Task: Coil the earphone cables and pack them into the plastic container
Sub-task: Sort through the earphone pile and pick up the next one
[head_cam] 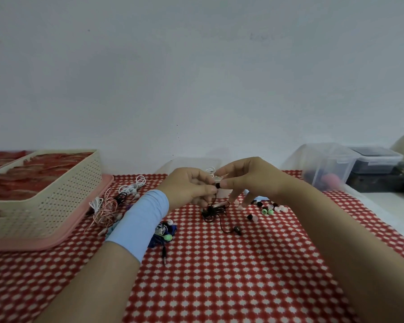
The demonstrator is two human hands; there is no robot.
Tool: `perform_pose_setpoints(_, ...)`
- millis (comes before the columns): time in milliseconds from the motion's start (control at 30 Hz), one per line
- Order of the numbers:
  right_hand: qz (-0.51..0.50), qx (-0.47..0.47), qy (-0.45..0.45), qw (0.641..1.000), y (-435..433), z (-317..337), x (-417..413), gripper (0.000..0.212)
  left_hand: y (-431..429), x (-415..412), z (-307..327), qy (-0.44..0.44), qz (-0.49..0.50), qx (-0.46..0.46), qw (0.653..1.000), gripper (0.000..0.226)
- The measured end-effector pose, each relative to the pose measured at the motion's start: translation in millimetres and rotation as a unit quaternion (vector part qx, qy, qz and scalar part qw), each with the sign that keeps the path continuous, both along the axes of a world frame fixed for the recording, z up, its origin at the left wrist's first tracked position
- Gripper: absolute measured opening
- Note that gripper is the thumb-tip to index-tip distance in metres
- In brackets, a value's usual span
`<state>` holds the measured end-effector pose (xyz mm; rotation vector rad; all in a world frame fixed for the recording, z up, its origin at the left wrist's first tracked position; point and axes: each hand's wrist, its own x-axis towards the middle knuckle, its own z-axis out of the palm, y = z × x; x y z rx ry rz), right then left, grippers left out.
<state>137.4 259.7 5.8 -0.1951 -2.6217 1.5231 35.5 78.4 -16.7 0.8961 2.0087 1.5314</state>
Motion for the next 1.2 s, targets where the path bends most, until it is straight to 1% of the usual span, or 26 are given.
perform_pose_setpoints(67,-0.002,0.096,-0.025,0.995,8.4,4.4,1.4,0.021,-2.1,-3.2,2.8,0.096,0.014,-0.084,0.992,0.013)
perform_pose_setpoints(133,0.001,0.199,-0.06,0.978,19.2,6.1,2.2,0.012,-4.1,-5.7,5.2,0.18,0.017,-0.159,0.971,0.011)
perform_pose_setpoints(167,0.002,0.228,-0.079,0.97,24.1,5.2,1.9,0.01,-4.9,-6.5,6.4,0.211,0.014,-0.188,0.959,0.01)
perform_pose_setpoints(233,0.004,0.263,-0.12,0.957,29.2,1.4,1.8,0.01,-5.8,-5.2,10.2,0.254,0.002,-0.239,0.937,0.011)
perform_pose_setpoints(300,0.014,0.294,-0.15,0.944,29.6,-4.6,-0.7,0.006,-4.5,-1.8,14.5,0.279,-0.005,-0.278,0.919,0.015)
perform_pose_setpoints(333,0.018,0.306,-0.164,0.938,28.9,-7.7,-2.5,0.003,-2.8,0.9,16.5,0.294,-0.003,-0.289,0.911,0.019)
perform_pose_setpoints(433,0.031,0.346,-0.209,0.914,27.8,-15.7,-8.3,0.015,5.9,11.7,21.0,0.351,0.007,-0.277,0.894,0.025)
perform_pose_setpoints(500,0.033,0.366,-0.215,0.905,27.0,-18.8,-10.2,0.019,13.7,20.9,22.0,0.381,-0.003,-0.25,0.89,0.024)
perform_pose_setpoints(600,0.033,0.376,-0.194,0.905,26.9,-20.6,-10.9,0.013,22.9,33.8,19.9,0.391,-0.039,-0.232,0.89,0.021)
perform_pose_setpoints(733,0.022,0.315,-0.156,0.936,29.6,-10.2,-4.6,0.009,30.2,42.3,9.2,0.384,-0.12,-0.264,0.877,0.017)
perform_pose_setpoints(867,0.004,0.264,-0.11,0.958,29.9,-3.1,1.4,0.009,34.5,43.5,-1.9,0.393,-0.148,-0.322,0.848,0.023)
perform_pose_setpoints(900,0.002,0.25,-0.104,0.963,29.6,-2.9,2.1,0.009,34.8,43.5,-4.2,0.384,-0.155,-0.325,0.85,0.023)
perform_pose_setpoints(967,0.002,0.229,-0.097,0.969,28.3,-1.3,4.3,0.009,34.6,41.4,-7.1,0.357,-0.155,-0.313,0.866,0.021)
perform_pose_setpoints(1033,0.0,0.21,-0.084,0.974,26.8,0.9,5.7,0.006,31.4,36.6,-5.4,0.314,-0.135,-0.278,0.898,0.018)
perform_pose_setpoints(1100,-0.013,0.177,-0.061,0.982,25.2,3.2,6.5,0.004,25.2,29.1,-1.8,0.251,-0.102,-0.22,0.937,0.016)
perform_pose_setpoints(1200,-0.04,0.089,-0.014,0.995,22.8,5.3,6.2,0.009,15.9,16.8,0.5,0.147,-0.036,-0.131,0.98,0.015)
